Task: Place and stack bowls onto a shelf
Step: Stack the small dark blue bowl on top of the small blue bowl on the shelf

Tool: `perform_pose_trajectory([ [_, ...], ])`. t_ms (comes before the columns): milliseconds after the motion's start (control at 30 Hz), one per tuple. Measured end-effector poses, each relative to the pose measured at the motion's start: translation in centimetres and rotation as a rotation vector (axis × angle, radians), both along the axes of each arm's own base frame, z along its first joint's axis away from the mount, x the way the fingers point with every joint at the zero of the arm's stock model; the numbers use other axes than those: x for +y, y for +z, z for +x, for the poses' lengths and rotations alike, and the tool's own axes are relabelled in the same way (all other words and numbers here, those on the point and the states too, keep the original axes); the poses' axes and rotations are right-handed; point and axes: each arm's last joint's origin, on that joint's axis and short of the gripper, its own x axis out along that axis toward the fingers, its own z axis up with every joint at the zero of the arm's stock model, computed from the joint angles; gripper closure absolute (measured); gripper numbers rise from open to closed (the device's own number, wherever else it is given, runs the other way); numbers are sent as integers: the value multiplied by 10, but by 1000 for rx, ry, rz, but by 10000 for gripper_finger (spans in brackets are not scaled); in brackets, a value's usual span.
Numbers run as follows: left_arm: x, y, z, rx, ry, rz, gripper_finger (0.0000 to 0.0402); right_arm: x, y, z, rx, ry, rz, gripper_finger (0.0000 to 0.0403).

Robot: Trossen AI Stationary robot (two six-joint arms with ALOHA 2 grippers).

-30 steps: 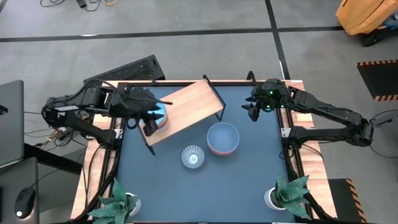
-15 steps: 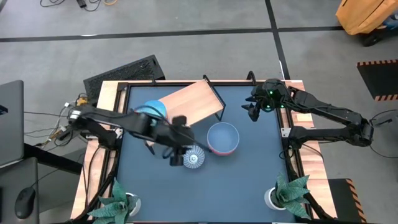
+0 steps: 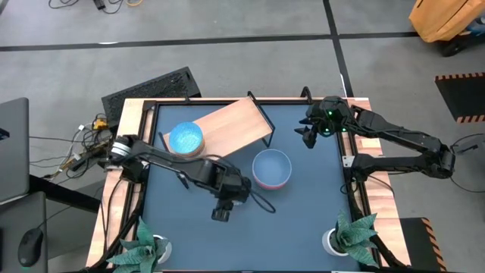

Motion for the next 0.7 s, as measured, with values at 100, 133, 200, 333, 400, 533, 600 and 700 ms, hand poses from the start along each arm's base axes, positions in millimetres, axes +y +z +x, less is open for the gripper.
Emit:
perform_pose_trajectory([
  [100,-5,-11,5,20,-29,-10,259,0,0,0,0,0,0,173],
  [133,-6,-11,5,16,-33,-14,259,0,0,0,1,0,1,173],
  [200,-6,-12,8,-25,-44,-17,259,0,0,0,0,1,1,173],
  [333,-3,-35,-1,-36,-23,-38,259,1,0,0,1,3,1,173],
  [400,-1,-41,-5,-51,-1,-62,259,1,0,0,6,4,3,173],
  [533,5,-41,-14,-70,-9,-55,259,1,0,0,5,2,3,173],
  [600,6,-49,-16,-50,-16,-45,259,1,0,0,5,2,3,173],
  [700,5,-54,-14,-91,-23,-55,259,1,0,0,5,2,3,173],
])
